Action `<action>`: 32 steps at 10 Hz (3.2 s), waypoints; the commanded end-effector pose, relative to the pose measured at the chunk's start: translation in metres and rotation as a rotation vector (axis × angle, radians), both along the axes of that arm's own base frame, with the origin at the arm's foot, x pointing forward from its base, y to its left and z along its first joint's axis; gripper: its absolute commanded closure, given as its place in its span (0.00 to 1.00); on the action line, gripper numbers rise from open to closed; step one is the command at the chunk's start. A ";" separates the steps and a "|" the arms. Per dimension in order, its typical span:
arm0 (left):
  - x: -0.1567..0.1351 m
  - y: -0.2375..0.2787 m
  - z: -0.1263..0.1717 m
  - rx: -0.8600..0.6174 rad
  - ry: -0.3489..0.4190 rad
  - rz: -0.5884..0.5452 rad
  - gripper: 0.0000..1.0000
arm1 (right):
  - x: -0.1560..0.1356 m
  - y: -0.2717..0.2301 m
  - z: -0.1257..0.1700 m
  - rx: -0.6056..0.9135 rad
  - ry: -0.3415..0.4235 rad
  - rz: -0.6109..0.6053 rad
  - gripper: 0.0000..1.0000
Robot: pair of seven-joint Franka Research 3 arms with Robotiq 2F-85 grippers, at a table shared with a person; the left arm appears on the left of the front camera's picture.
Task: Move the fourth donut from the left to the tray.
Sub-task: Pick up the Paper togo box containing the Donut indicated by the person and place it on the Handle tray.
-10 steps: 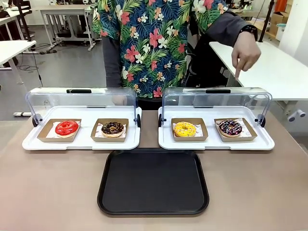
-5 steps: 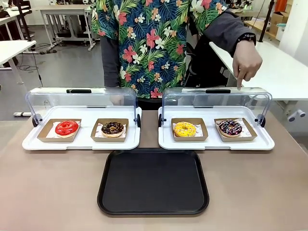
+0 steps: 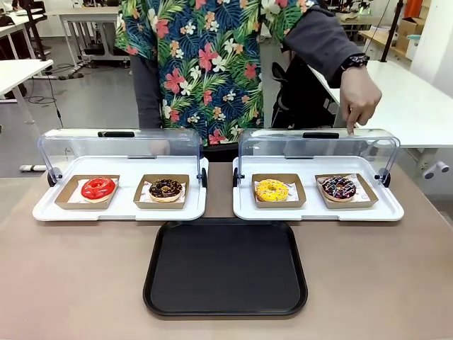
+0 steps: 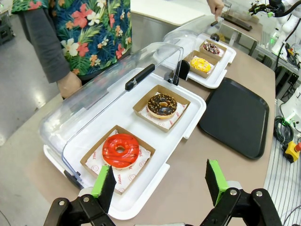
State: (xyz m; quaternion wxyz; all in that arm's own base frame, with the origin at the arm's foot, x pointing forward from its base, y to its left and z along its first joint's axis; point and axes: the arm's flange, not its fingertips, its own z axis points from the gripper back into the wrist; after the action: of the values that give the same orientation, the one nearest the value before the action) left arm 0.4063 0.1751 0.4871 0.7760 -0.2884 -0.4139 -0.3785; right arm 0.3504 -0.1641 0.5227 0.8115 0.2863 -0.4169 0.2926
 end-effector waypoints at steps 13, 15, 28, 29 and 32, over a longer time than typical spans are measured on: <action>0.001 -0.001 0.001 -0.024 -0.010 0.001 0.00 | 0.050 0.035 0.020 -0.245 0.020 0.125 0.00; 0.001 -0.001 0.001 -0.024 -0.010 0.001 0.00 | 0.075 0.068 0.007 -0.462 0.030 0.250 0.00; 0.001 -0.001 0.001 -0.024 -0.010 0.001 0.00 | 0.060 0.135 -0.089 -0.949 -0.146 0.549 0.00; 0.001 -0.001 0.001 -0.024 -0.010 0.001 0.00 | 0.059 0.134 -0.095 -0.943 -0.161 0.540 0.00; 0.001 -0.001 0.001 -0.024 -0.010 0.001 0.00 | 0.109 0.143 -0.119 -1.009 -0.142 0.523 0.00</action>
State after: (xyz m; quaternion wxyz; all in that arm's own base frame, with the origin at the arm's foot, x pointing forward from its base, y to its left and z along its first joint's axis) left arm 0.4067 0.1754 0.4862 0.7764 -0.2895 -0.4127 -0.3782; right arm 0.4367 -0.0249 0.4117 0.7136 -0.0467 -0.2025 0.6690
